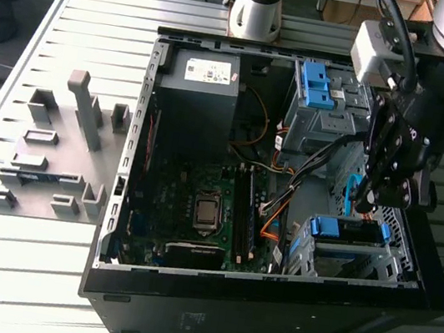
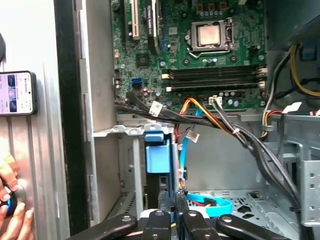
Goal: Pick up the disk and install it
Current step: 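Insert the second disk wire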
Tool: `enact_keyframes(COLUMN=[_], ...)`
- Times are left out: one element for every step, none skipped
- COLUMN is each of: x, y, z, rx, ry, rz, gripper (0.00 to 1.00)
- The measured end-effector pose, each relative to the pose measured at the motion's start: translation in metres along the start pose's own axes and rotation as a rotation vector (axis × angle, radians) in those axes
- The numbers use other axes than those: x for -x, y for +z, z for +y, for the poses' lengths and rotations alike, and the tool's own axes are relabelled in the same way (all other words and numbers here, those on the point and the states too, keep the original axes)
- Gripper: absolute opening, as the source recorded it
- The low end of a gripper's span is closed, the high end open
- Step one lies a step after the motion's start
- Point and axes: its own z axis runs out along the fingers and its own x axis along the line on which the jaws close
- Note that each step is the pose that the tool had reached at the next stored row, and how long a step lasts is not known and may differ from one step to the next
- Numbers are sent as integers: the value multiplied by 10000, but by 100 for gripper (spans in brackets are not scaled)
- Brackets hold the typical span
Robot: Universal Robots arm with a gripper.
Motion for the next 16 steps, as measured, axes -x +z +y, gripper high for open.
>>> enact_keyframes(x=[-12, -18, -24, -30, -37, -44, -50, -54, -56, -59, -65, -75, -92, -117, -139, -158], y=[8, 13, 18, 23, 28, 34, 40, 44, 47, 50, 52, 55, 62, 75, 92, 111], z=[1, 1, 2, 3, 3, 5, 10, 14, 19, 23, 26, 27, 28, 30, 30, 30], rx=[-32, -57, -74, -90, -107, -126, -152, -181, -210, -233, -243, -247, -245, -243, -241, -240], ry=[-20, -36, -46, -54, -62, -69, -71, -74, -71, -66, -59, -54, -51, -48, -46, -44], rz=[-6, -25, -73, -124, -171, -216, -257, -303, -384, -481, -607, -720, -801, -840, -860, -880], gripper=[16, 16, 16, 16, 16, 16, 16, 16, 16, 16, 16, 16, 16, 16, 16, 16])
